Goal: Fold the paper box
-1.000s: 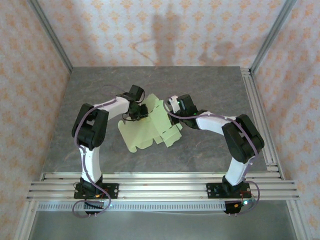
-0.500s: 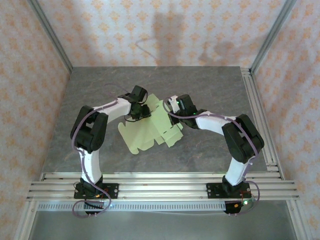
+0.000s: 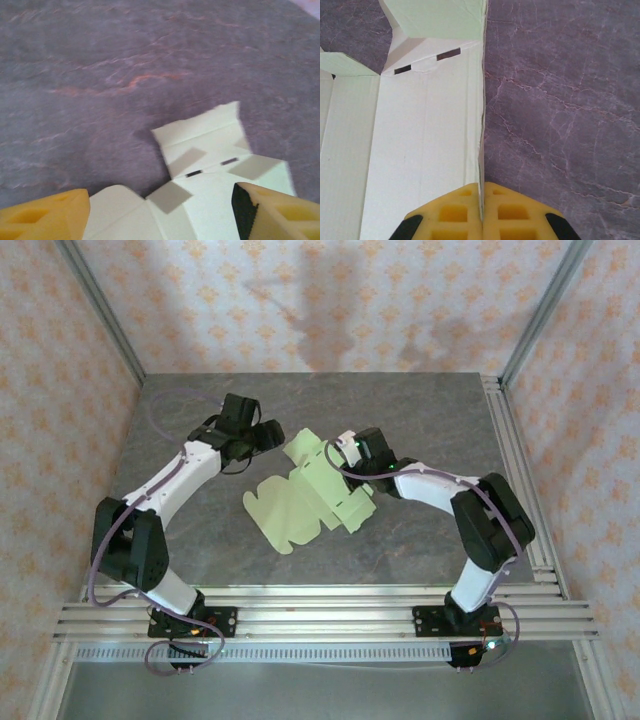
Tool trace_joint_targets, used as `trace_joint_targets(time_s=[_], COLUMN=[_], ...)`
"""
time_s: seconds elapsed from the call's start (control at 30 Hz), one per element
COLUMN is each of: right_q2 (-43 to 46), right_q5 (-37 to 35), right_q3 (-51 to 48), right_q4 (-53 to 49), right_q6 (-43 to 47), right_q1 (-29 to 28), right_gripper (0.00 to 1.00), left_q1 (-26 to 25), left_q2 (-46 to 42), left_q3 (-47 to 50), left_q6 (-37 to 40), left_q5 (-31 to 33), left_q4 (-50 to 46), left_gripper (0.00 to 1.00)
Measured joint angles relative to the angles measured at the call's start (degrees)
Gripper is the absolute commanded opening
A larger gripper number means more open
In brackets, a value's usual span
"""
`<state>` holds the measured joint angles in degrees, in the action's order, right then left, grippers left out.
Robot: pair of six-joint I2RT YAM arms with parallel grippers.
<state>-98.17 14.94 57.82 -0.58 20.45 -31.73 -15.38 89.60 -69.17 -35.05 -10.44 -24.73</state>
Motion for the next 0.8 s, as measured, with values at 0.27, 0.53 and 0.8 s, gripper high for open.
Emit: trace_joint_targets(time_s=[0.27,0.53,0.8], right_q2=[2.4,2.7,2.1], right_q5=[-2.4,-14.0,-27.1], right_q3=[-1.5,-2.8,-5.7], right_q4=[-0.6,2.1,10.2], right_q6=[7.4,16.5,25.9], right_q1=[-1.0,-6.7,-10.3], right_gripper=[0.00,0.00,0.00], left_q1=[3.2,6.2,7.1], left_q2=[0.0,1.2,8.9], left_q3=[4.0,4.0,2.6], left_q6=[-1.1,-1.0,0.6], left_q5=[-1.7,-3.3,-4.5], left_q4=[1.2,3.7,4.9], left_gripper=[0.91,0.90,0.89])
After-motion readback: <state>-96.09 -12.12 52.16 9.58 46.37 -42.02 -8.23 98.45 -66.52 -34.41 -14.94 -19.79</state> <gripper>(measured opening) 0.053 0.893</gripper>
